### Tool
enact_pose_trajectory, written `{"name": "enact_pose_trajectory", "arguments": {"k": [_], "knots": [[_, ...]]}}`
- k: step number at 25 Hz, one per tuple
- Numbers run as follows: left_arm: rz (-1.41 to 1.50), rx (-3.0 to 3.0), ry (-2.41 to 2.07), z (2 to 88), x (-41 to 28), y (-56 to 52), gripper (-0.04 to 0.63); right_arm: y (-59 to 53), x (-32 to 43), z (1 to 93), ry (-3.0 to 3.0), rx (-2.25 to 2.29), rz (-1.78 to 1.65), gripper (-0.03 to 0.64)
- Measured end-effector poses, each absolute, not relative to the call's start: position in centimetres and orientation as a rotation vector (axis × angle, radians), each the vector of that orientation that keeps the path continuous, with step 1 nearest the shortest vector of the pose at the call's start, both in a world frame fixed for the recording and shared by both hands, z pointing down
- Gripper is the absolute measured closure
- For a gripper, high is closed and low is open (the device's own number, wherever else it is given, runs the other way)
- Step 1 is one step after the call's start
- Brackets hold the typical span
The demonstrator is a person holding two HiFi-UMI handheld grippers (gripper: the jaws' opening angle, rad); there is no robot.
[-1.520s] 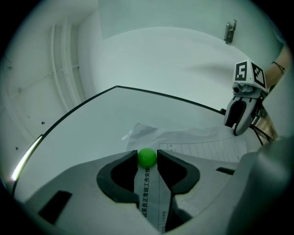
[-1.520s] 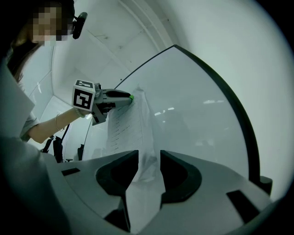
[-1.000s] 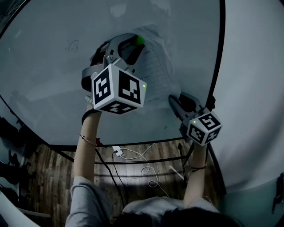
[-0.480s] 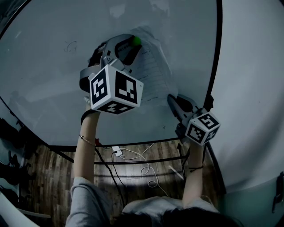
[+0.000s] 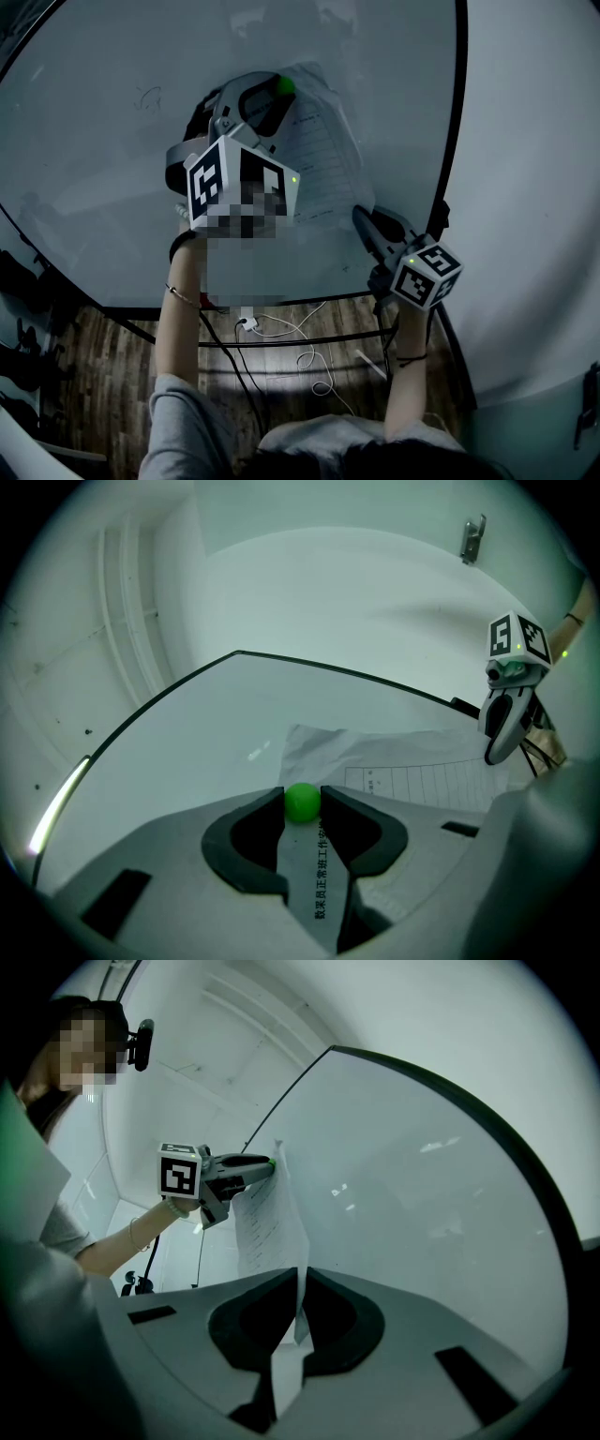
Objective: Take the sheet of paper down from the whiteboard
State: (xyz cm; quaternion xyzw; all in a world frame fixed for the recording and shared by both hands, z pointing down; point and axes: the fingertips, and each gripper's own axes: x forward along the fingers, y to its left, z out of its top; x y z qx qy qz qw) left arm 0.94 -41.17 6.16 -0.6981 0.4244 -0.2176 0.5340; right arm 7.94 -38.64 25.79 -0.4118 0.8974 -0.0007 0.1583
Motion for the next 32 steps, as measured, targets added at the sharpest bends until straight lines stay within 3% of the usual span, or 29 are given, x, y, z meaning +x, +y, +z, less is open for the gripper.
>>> {"name": "enact_pose_trajectory", "arguments": {"k": [32], "knots": [[-0.490,-1.675,1.009,7.1,0.9,-40.4,0.480,-35.7,9.7,33.2,2.531,-1.264,-0.190,0.611]]}}
